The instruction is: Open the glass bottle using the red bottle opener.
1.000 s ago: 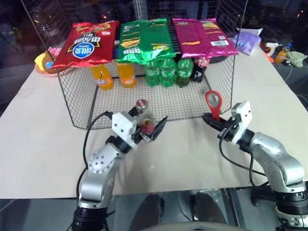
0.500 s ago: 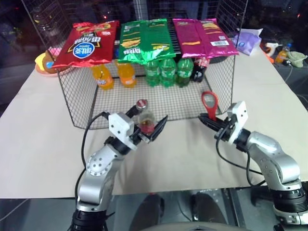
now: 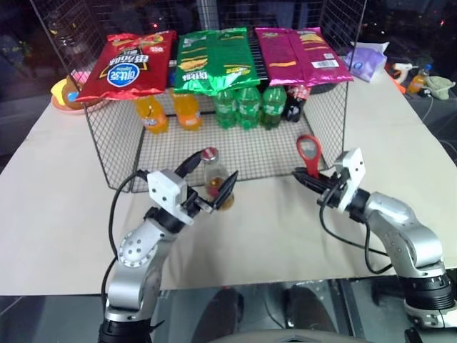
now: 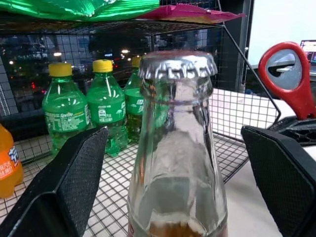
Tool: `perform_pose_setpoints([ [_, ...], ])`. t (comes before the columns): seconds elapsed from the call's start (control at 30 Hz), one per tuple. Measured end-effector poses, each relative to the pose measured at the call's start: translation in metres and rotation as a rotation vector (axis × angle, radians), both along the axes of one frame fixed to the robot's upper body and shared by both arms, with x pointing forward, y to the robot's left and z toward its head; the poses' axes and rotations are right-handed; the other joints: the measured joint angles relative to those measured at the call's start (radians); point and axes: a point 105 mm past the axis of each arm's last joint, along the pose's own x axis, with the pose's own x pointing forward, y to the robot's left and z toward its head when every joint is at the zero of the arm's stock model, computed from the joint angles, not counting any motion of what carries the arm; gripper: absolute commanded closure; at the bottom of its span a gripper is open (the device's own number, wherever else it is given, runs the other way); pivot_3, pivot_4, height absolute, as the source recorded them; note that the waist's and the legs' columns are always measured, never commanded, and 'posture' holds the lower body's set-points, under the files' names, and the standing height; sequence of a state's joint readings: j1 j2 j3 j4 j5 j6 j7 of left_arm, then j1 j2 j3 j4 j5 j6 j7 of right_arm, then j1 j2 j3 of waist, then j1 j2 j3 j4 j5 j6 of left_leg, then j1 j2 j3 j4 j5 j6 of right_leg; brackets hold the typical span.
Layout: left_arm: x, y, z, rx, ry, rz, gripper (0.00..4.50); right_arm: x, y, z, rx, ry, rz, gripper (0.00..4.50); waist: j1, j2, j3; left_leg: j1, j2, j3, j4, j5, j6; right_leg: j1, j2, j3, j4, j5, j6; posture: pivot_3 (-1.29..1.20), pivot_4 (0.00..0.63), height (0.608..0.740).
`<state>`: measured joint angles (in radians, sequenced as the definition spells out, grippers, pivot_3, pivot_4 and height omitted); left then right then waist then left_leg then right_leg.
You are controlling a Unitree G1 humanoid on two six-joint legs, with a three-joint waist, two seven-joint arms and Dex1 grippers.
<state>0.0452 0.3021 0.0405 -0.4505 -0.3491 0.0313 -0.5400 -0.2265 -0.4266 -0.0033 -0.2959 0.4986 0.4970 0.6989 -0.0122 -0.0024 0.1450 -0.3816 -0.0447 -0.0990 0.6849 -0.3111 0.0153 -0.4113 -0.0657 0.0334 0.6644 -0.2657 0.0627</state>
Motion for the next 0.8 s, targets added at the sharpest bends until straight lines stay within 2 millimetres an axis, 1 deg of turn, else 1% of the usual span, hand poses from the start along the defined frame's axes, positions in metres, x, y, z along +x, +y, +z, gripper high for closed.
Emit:
perform_pose_setpoints([
  [0.13, -0.001, -0.001, 0.001, -0.008, -0.002, -0.006, 0.04, 0.000, 0.001, -0.002, -0.005, 0.005, 0.009, 4.50, 0.000, 0.000, 0.000, 0.000, 0.000, 0.000, 0.000, 0.000, 0.000, 0.000, 0.000, 0.000, 0.000, 0.000, 0.000, 0.00, 0.150, 0.740],
  [0.17, -0.001, -0.001, 0.001, -0.008, -0.002, -0.007, 0.54, 0.000, 0.001, -0.002, -0.006, 0.006, 0.011, 4.50, 0.000, 0.000, 0.000, 0.000, 0.000, 0.000, 0.000, 0.000, 0.000, 0.000, 0.000, 0.000, 0.000, 0.000, 0.000, 0.00, 0.150, 0.740],
  [0.23, -0.001, -0.001, 0.001, -0.008, -0.002, -0.006, 1.15, 0.000, 0.001, -0.003, -0.006, 0.010, 0.011, 4.50, 0.000, 0.000, 0.000, 0.000, 0.000, 0.000, 0.000, 0.000, 0.000, 0.000, 0.000, 0.000, 0.000, 0.000, 0.000, 0.00, 0.150, 0.740],
  [0.33, -0.001, 0.000, 0.002, -0.013, -0.007, -0.006, 2.57, 0.001, 0.000, -0.005, -0.009, 0.016, 0.007, 4.50, 0.000, 0.000, 0.000, 0.000, 0.000, 0.000, 0.000, 0.000, 0.000, 0.000, 0.000, 0.000, 0.000, 0.000, 0.000, 0.00, 0.150, 0.740],
  [0.37, -0.002, -0.001, 0.007, -0.015, -0.028, -0.008, 2.88, 0.002, -0.001, -0.006, -0.011, 0.017, 0.005, 4.50, 0.001, 0.000, 0.000, 0.000, 0.000, 0.000, 0.000, 0.000, 0.000, 0.000, 0.000, 0.000, 0.000, 0.000, 0.000, 0.00, 0.150, 0.740],
  [0.4, -0.003, -0.001, 0.008, -0.018, -0.035, -0.010, 3.08, 0.003, -0.001, -0.006, -0.011, 0.016, 0.005, 4.50, 0.001, 0.000, 0.000, 0.000, 0.000, 0.000, 0.000, 0.000, 0.000, 0.000, 0.000, 0.000, 0.000, 0.000, 0.000, 0.00, 0.150, 0.740],
  [0.47, -0.004, -0.001, 0.010, -0.019, -0.049, -0.014, 3.28, 0.003, 0.000, -0.005, -0.011, 0.011, 0.005, 4.50, 0.001, 0.000, 0.000, 0.000, 0.000, 0.000, 0.000, 0.000, 0.000, 0.000, 0.000, 0.000, 0.000, 0.000, 0.000, 0.00, 0.150, 0.740],
  [0.6, -0.005, -0.002, 0.012, -0.007, -0.060, -0.015, 3.28, 0.005, 0.002, 0.000, -0.017, -0.018, 0.012, 4.50, 0.000, 0.001, 0.000, 0.001, 0.000, 0.000, 0.000, 0.000, 0.000, 0.001, 0.000, 0.000, 0.000, 0.000, 0.000, 0.00, 0.150, 0.740],
  [0.67, -0.006, -0.002, 0.011, 0.002, -0.064, -0.016, 3.28, 0.006, 0.007, 0.004, -0.025, -0.034, 0.026, 4.50, 0.000, 0.001, 0.000, 0.001, 0.000, 0.000, 0.000, 0.000, 0.000, 0.001, 0.000, 0.000, 0.000, 0.000, 0.000, 0.00, 0.150, 0.740],
  [0.8, -0.008, -0.002, 0.010, 0.011, -0.068, -0.016, 3.28, 0.008, 0.026, 0.015, -0.115, -0.155, 0.067, 4.50, -0.001, 0.001, -0.001, 0.001, 0.000, 0.001, 0.000, 0.000, 0.000, 0.001, 0.000, 0.001, 0.000, 0.000, 0.000, 0.00, 0.150, 0.740],
])
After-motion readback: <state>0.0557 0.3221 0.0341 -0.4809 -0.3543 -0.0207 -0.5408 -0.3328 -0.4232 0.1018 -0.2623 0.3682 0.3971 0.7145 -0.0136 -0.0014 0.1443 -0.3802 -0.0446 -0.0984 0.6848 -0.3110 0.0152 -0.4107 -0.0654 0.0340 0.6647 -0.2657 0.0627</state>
